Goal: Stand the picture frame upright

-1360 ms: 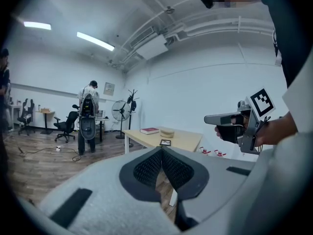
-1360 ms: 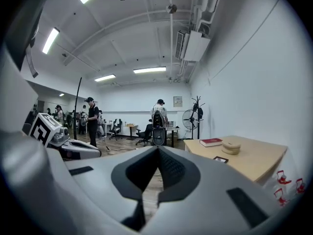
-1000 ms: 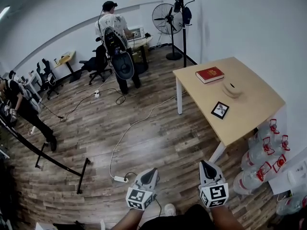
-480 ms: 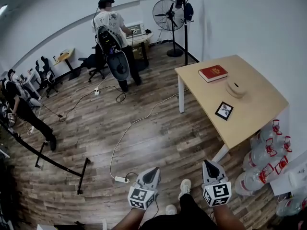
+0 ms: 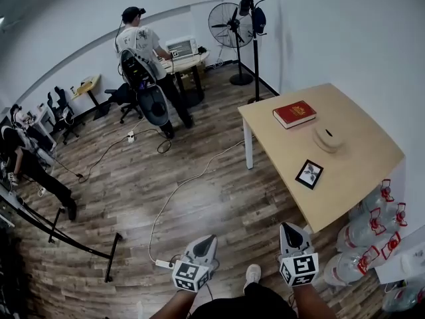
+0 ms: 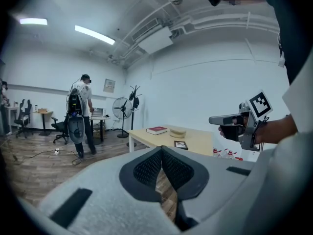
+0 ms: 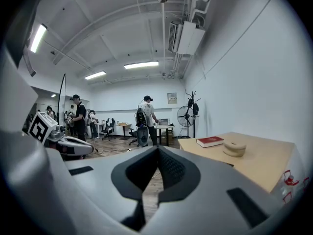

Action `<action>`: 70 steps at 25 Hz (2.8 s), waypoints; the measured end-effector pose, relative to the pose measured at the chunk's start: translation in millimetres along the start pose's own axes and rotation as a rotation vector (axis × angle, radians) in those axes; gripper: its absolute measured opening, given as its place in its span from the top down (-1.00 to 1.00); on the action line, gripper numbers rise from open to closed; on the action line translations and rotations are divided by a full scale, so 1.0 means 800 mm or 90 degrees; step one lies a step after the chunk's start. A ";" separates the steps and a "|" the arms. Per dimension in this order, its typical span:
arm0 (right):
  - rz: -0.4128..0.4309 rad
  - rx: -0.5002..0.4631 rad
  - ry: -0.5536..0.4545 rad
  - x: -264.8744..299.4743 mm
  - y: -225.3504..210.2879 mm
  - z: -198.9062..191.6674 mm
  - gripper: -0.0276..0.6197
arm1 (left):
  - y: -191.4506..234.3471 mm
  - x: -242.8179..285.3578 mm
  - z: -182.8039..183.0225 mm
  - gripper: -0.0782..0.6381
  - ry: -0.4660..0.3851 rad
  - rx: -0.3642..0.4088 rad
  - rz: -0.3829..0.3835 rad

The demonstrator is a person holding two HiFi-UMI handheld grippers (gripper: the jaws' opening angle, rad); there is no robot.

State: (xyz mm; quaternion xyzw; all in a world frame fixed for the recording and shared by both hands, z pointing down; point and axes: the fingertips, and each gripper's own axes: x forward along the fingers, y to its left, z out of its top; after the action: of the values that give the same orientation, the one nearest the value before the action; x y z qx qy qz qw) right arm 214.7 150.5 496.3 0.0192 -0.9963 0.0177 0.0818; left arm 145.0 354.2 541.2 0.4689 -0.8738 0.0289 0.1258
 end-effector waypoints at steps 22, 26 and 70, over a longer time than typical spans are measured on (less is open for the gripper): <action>0.018 0.064 0.020 0.144 -0.114 0.019 0.89 | 0.058 0.167 0.035 0.78 0.021 -0.039 0.016; 0.004 0.051 0.027 0.174 -0.121 0.025 0.89 | 0.082 0.193 0.043 0.78 0.015 -0.042 0.008; -0.238 0.072 0.026 0.453 -0.283 0.083 0.89 | 0.226 0.559 0.152 0.78 0.038 0.002 -0.268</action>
State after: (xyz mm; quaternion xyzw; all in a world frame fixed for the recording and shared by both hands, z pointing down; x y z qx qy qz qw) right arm -144.4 -91.2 497.3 0.2083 -0.9709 0.0586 0.1029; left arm -264.2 71.3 546.1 0.6401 -0.7524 0.0173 0.1544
